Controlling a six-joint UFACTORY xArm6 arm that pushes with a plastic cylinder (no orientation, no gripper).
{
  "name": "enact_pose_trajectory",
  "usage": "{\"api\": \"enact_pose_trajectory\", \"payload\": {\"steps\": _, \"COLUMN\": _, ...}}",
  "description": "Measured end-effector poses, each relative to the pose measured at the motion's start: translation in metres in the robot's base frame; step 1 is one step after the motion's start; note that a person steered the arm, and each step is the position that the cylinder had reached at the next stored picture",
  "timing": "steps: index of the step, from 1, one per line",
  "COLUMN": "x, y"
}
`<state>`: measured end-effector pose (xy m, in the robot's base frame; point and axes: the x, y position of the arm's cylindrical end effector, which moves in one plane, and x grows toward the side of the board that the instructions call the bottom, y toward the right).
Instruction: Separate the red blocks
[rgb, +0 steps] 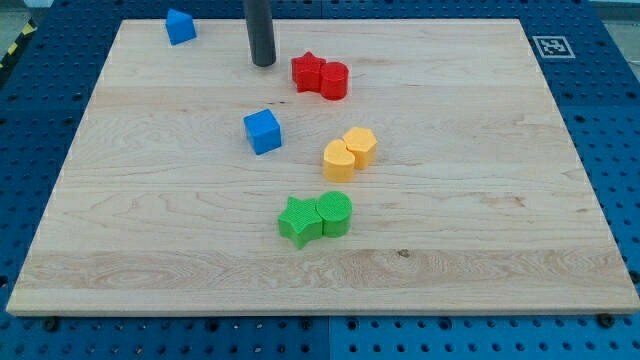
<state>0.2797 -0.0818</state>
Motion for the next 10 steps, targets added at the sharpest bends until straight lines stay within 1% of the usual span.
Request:
{"api": "enact_pose_trajectory", "payload": {"steps": 1, "x": 0.006, "y": 0.0}}
{"api": "enact_pose_trajectory", "payload": {"steps": 2, "x": 0.052, "y": 0.0}}
{"api": "enact_pose_trajectory", "payload": {"steps": 3, "x": 0.059, "y": 0.0}}
{"api": "enact_pose_trajectory", "payload": {"steps": 5, "x": 0.046, "y": 0.054}}
{"api": "enact_pose_trajectory", "payload": {"steps": 8, "x": 0.048, "y": 0.087}}
{"api": "enact_pose_trajectory", "payload": {"steps": 10, "x": 0.048, "y": 0.128}}
